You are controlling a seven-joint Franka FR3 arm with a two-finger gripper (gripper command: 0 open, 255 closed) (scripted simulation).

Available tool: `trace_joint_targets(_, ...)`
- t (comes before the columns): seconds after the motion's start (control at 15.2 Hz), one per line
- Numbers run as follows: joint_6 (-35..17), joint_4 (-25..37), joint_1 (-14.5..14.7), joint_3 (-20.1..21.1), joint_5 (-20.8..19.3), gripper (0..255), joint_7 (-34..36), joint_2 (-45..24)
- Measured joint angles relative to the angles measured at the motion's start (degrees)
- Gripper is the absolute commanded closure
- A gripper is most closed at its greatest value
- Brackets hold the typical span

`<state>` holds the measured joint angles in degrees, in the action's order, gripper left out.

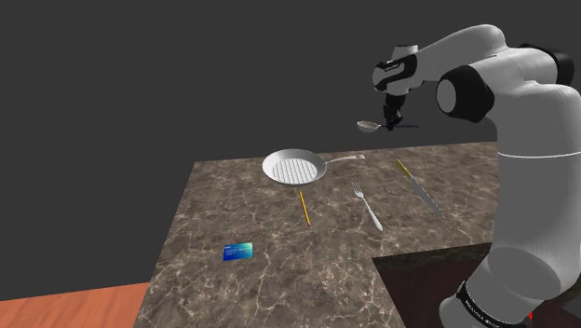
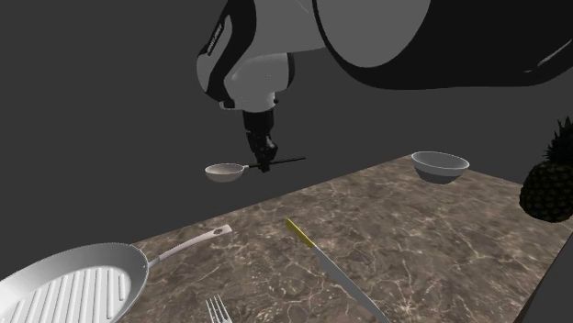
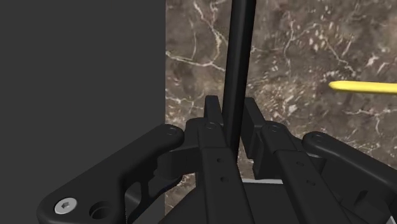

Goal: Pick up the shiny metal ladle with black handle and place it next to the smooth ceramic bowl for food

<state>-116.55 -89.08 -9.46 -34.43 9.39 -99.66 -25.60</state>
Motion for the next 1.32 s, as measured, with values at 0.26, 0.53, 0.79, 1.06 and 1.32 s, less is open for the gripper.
trace_joint_targets(0.26,-0.7,-3.4,-0.1,-1.1,-1.2,255,-1.5,3.1)
trace_joint_targets(0.53,-3.5,-10.4,-0.9,-3.1,-3.2,255,-4.4,8.0)
trace_joint_targets(0.79,-5.5,-15.6,-2.4,-5.1,-4.9,255,-7.9,12.1)
trace_joint_targets(1.06,-7.0,-20.0,-3.9,-7.1,-6.8,255,-11.2,16.0)
trace_joint_targets(1.32,-7.8,-22.6,-6.4,-9.3,-7.8,255,-15.6,18.6)
